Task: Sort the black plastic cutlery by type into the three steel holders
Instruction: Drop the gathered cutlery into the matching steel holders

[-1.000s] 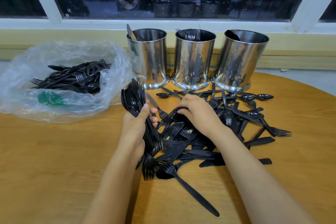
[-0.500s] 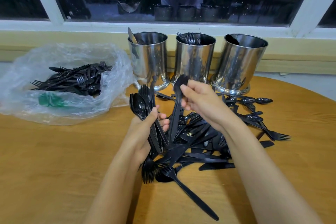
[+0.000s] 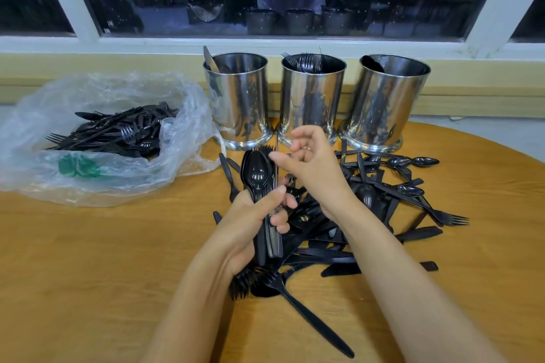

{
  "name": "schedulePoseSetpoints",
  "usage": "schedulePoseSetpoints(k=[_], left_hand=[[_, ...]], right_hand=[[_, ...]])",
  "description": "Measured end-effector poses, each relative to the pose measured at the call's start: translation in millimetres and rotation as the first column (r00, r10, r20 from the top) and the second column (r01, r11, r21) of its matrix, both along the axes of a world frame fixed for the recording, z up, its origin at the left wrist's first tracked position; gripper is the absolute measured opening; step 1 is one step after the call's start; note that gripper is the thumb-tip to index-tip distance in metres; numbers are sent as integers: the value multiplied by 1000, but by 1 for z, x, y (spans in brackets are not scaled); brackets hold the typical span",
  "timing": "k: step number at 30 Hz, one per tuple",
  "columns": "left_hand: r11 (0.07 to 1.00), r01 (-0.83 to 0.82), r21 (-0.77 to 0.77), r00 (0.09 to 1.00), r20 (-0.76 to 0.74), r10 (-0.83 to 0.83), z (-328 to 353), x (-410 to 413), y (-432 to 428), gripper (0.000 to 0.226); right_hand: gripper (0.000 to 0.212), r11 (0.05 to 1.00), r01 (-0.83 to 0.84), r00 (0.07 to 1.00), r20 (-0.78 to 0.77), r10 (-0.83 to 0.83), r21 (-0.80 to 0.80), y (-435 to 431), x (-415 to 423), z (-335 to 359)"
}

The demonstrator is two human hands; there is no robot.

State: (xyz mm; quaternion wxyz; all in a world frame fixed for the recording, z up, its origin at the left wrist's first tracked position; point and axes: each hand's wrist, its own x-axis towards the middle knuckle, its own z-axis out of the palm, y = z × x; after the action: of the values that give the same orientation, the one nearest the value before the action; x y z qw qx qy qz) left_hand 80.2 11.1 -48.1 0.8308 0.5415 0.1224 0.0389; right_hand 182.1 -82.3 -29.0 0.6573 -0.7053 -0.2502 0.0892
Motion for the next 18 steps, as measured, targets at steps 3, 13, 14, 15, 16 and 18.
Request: schedulePoseSetpoints(k=[3, 13, 14, 15, 16, 18], left_hand=[[998, 7, 59, 1000, 0, -7, 1, -2, 3, 17], [985, -104, 140, 994, -20, 108, -3, 0, 4, 19], [984, -114, 136, 993, -24, 118, -3, 0, 4, 20], [985, -116, 127, 992, -30, 121, -4, 1, 4, 19], [987, -115, 115, 992, -37, 120, -4, 0, 4, 18], [987, -115, 109, 992, -45, 121, -5, 0, 4, 15]], right_hand=[[41, 984, -169, 966, -206, 156, -48, -9, 5, 3], [23, 979, -197, 972, -142, 187, -60, -11, 10, 2], [31, 980, -175, 980, -106, 166, -91, -12, 11, 1], [36, 979, -157, 987, -59, 150, -132, -13, 12, 1], [38, 974, -154, 988, -13, 154, -167, -14, 12, 1], [37, 962, -196, 978, 28, 205, -192, -14, 11, 2]])
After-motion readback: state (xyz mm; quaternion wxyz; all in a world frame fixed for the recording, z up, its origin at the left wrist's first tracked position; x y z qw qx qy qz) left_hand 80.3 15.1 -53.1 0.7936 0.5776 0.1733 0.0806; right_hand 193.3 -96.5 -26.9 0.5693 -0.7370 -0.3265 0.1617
